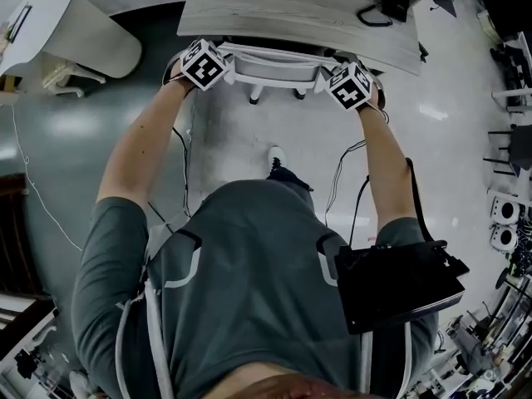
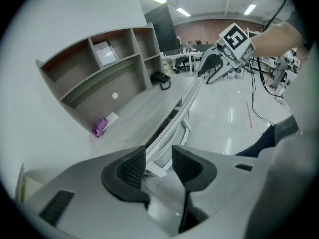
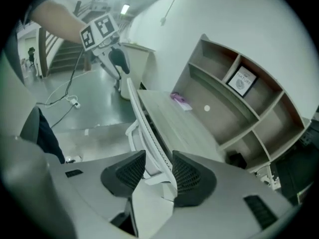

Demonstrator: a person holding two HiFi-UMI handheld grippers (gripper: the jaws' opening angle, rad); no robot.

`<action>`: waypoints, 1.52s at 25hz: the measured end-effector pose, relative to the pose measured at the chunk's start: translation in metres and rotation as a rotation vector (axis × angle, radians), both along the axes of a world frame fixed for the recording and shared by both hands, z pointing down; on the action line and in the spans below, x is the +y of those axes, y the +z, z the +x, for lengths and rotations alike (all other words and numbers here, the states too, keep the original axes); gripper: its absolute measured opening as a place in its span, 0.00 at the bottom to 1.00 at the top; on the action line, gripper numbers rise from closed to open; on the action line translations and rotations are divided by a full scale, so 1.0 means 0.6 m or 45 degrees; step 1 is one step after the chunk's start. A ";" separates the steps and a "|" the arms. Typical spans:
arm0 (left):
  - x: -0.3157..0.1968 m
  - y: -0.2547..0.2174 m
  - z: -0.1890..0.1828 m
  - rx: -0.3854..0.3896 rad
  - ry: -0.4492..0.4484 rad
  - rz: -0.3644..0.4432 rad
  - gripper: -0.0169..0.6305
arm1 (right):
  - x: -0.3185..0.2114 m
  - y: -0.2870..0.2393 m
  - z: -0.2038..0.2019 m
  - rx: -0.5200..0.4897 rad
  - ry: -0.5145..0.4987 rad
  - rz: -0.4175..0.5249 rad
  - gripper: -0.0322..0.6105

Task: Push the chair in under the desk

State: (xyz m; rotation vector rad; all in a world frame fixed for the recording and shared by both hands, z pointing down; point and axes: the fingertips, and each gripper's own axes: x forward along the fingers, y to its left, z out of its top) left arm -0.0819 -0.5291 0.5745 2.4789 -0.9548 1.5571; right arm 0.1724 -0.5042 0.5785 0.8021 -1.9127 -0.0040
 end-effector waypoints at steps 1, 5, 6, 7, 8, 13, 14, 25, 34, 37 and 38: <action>0.013 -0.009 -0.003 0.039 -0.009 0.011 0.29 | 0.011 -0.012 -0.006 -0.030 0.027 0.015 0.33; 0.055 -0.051 0.001 0.236 -0.040 0.067 0.28 | 0.040 -0.062 -0.016 -0.220 0.166 0.068 0.33; 0.068 -0.067 -0.001 0.297 -0.056 0.088 0.27 | 0.050 -0.079 -0.021 -0.286 0.211 0.086 0.32; 0.081 -0.083 -0.004 0.351 -0.068 0.111 0.25 | 0.062 -0.097 -0.026 -0.347 0.255 0.105 0.32; 0.095 -0.098 -0.009 0.390 -0.071 0.137 0.24 | 0.074 -0.115 -0.030 -0.400 0.295 0.124 0.31; 0.169 -0.173 -0.031 0.555 -0.043 0.270 0.17 | 0.143 -0.200 -0.062 -0.591 0.395 0.239 0.23; 0.182 -0.191 -0.036 0.605 -0.052 0.291 0.15 | 0.158 -0.216 -0.069 -0.624 0.407 0.260 0.22; 0.293 -0.329 -0.077 0.958 -0.142 0.424 0.04 | 0.297 -0.356 -0.118 -0.898 0.489 0.438 0.12; 0.320 -0.374 -0.059 1.012 -0.203 0.458 0.04 | 0.323 -0.418 -0.089 -0.991 0.444 0.507 0.11; 0.314 -0.389 -0.043 1.028 -0.236 0.495 0.04 | 0.318 -0.432 -0.063 -1.022 0.437 0.521 0.10; 0.311 -0.396 -0.036 1.037 -0.243 0.507 0.04 | 0.315 -0.437 -0.053 -1.029 0.438 0.527 0.10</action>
